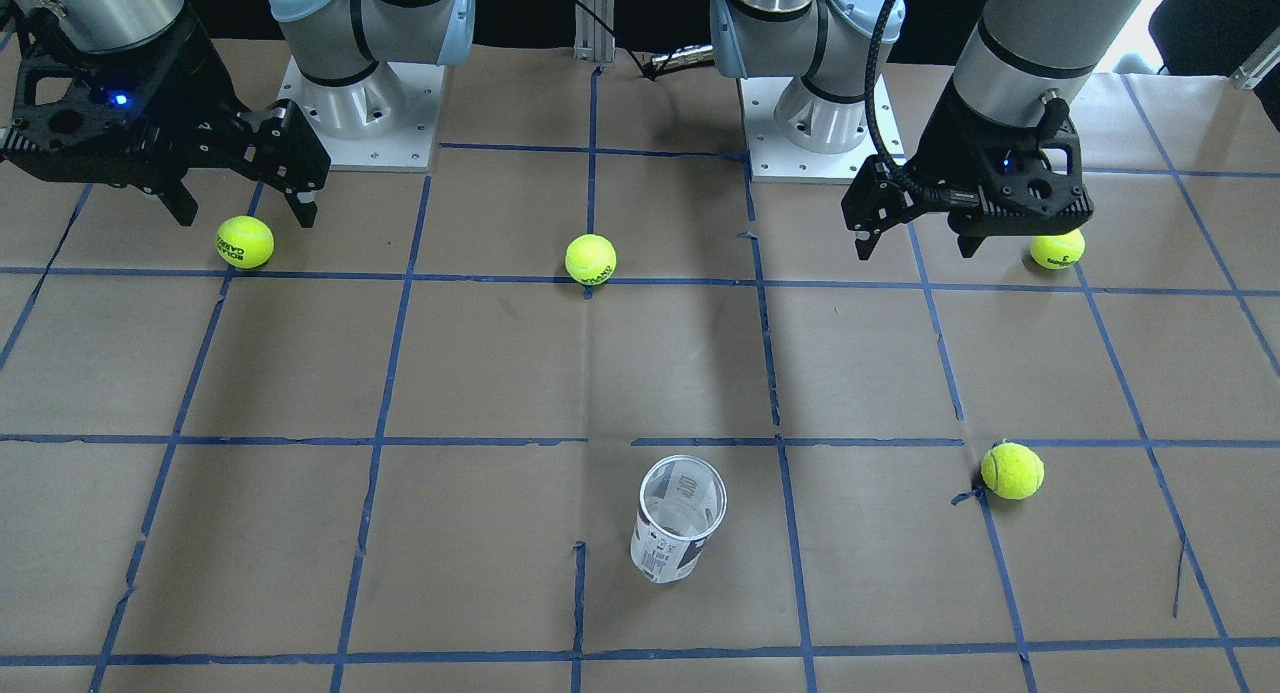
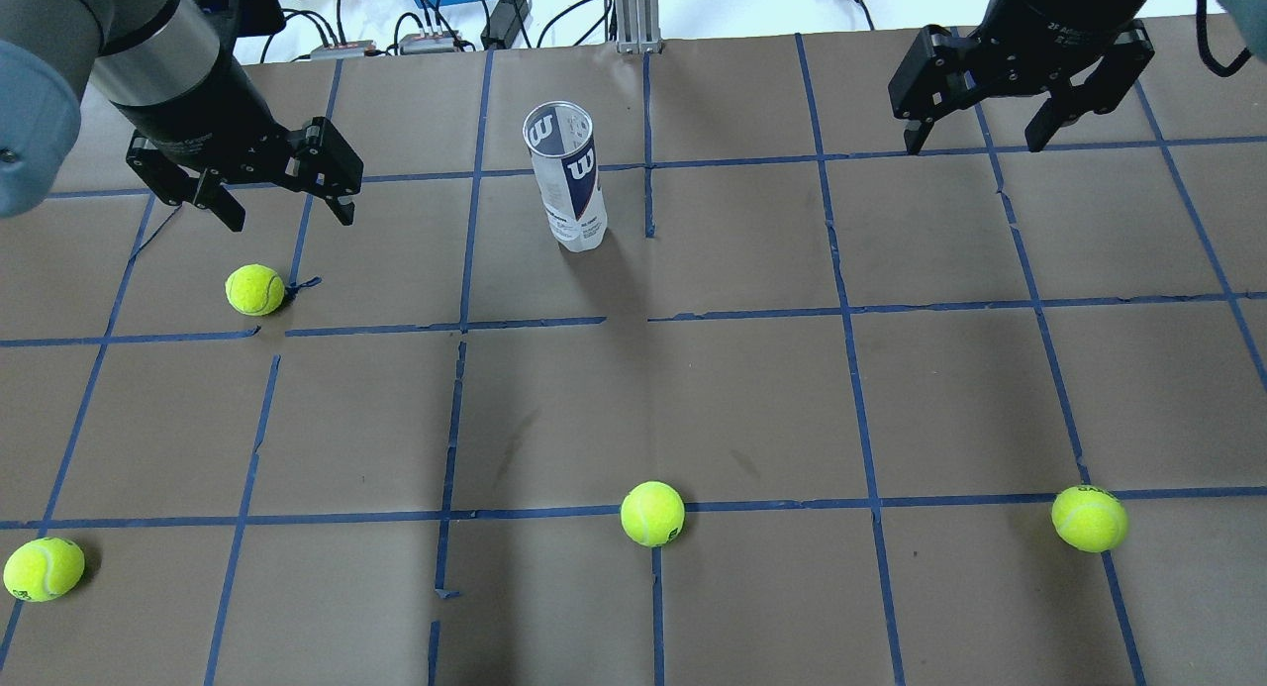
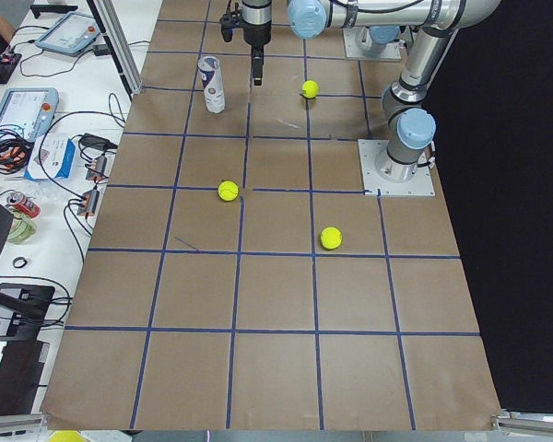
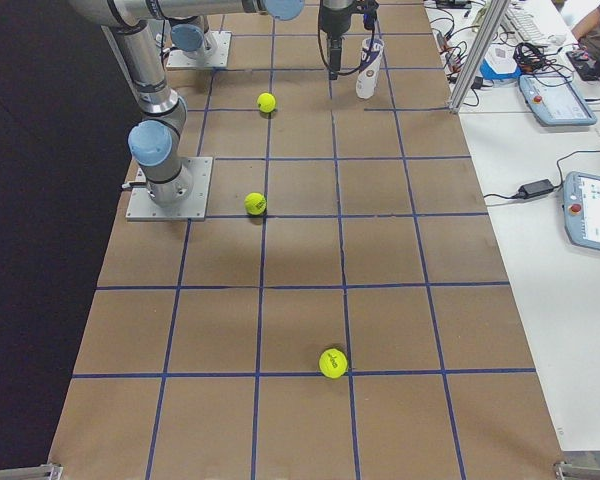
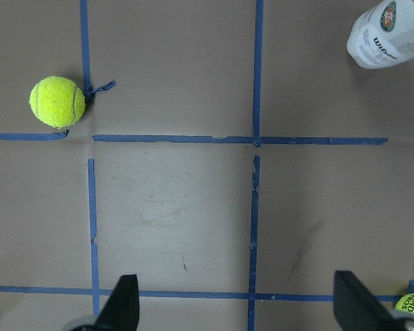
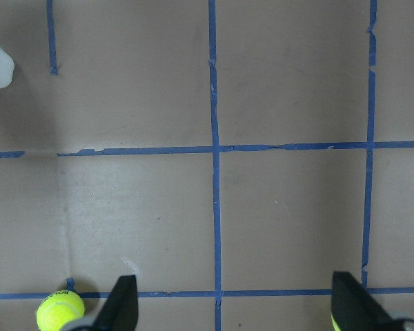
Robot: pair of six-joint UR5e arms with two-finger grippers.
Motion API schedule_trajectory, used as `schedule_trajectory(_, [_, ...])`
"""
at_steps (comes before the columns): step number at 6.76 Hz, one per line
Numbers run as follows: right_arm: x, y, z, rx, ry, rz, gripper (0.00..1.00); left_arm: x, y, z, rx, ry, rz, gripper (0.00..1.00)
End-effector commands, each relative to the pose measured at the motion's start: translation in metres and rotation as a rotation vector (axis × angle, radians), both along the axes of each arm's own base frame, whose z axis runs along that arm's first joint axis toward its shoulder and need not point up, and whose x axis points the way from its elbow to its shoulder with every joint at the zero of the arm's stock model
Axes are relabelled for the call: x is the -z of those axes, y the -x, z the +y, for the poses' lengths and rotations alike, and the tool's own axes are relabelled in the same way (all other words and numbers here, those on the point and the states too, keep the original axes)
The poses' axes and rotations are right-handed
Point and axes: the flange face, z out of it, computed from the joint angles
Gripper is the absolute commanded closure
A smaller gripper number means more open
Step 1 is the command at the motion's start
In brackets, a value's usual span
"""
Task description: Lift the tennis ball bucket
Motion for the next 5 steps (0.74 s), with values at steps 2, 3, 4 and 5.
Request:
schedule_trajectory(2, [0.0000,0.0000,0.0000,0.000,0.000,0.000,0.00,-0.0068,-0.0005,-0.0009,0.004,0.013,-0.001,0.00])
schedule_trajectory(3, [-0.0001,-0.0008,0.0000,-0.002,0.001,0.000,0.00,-0.0085,-0.0017,-0.0014,-0.001,0.019,0.017,0.00])
schedule_trajectory(4, [-0.0001,-0.0008,0.0000,-0.002,0.001,0.000,0.00,-0.0092,0.0001,-0.0008,0.000,0.021,0.028,0.00])
schedule_trajectory(5, [0.0014,-0.0008,-0.0004,-0.002,-0.002,0.000,0.00,-0.0098,0.0001,0.0005,0.000,0.021,0.026,0.00])
